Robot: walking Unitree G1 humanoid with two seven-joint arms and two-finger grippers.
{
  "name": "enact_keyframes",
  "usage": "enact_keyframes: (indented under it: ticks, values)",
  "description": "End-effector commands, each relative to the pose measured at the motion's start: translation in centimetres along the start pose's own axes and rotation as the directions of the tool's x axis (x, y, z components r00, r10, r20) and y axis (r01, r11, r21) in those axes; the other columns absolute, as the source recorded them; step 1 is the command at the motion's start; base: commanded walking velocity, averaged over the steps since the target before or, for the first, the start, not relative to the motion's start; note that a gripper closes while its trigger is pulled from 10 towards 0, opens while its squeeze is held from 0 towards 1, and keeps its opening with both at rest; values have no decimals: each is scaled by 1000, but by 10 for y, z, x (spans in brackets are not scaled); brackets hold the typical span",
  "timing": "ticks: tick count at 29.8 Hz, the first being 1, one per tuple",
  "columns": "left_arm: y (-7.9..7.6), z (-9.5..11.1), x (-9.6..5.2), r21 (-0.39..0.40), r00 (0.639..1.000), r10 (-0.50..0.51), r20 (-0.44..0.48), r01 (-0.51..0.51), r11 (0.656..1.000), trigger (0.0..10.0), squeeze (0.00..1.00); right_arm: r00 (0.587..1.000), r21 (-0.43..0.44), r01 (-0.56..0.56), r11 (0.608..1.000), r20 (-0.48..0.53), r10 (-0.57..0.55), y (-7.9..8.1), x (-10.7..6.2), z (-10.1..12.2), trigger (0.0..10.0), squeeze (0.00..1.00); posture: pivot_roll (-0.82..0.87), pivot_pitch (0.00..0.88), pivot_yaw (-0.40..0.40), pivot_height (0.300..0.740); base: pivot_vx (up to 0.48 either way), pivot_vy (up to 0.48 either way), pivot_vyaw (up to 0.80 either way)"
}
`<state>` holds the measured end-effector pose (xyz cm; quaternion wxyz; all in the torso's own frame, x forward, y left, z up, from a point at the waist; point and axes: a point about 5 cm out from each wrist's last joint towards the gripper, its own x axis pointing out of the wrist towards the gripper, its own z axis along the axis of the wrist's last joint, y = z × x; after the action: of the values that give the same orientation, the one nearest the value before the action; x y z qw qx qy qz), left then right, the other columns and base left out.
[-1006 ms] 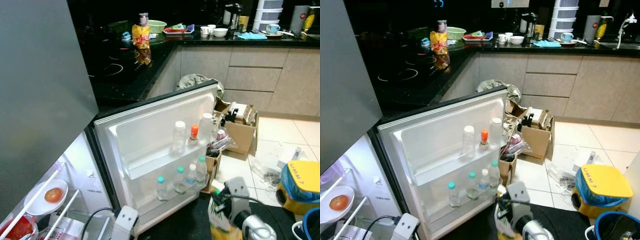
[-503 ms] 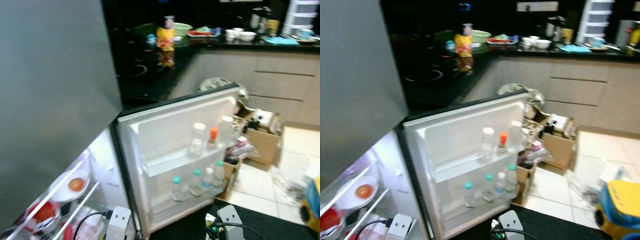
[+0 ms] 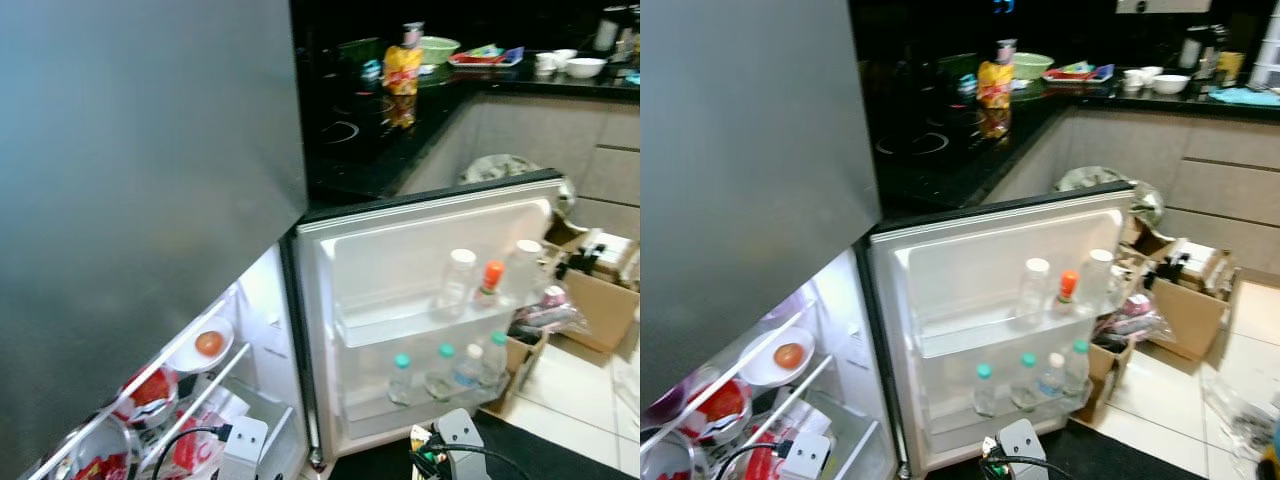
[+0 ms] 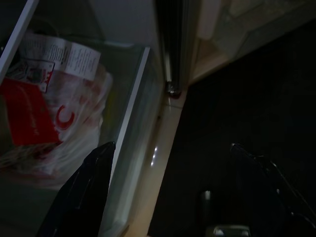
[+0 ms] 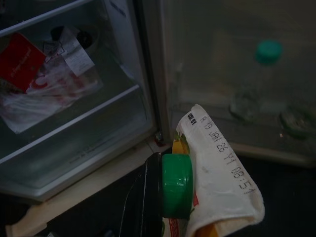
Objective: Restocking fridge
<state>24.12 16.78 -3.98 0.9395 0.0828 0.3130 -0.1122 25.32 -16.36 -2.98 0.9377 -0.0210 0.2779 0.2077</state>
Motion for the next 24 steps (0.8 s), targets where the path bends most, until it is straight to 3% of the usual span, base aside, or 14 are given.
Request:
enact_keyframes:
  ticks: [1,14,15,24]
  values:
    - [-2,-5,0,8,1000,-5,-23,5,1000,10000,0,1000,-16,-10,1000,14,10,3,2,4,10000,0,-33,75,17,740,0,0,800]
    - [-5,3,3,25,999,-29,-16,30,999,10000,0,999,5,49,999,21,-49,-6,-1,4,10000,0,-31,76,30,740,0,0,800]
    - [-6,4,4,25,999,-32,-15,32,999,10000,0,996,46,84,995,23,-85,-11,-3,2,10000,0,-34,77,31,740,0,0,0]
    - [-13,7,6,1,998,-58,-14,58,998,10000,0,995,40,99,994,21,-99,-13,-6,-1,10000,0,-43,72,36,740,0,0,0]
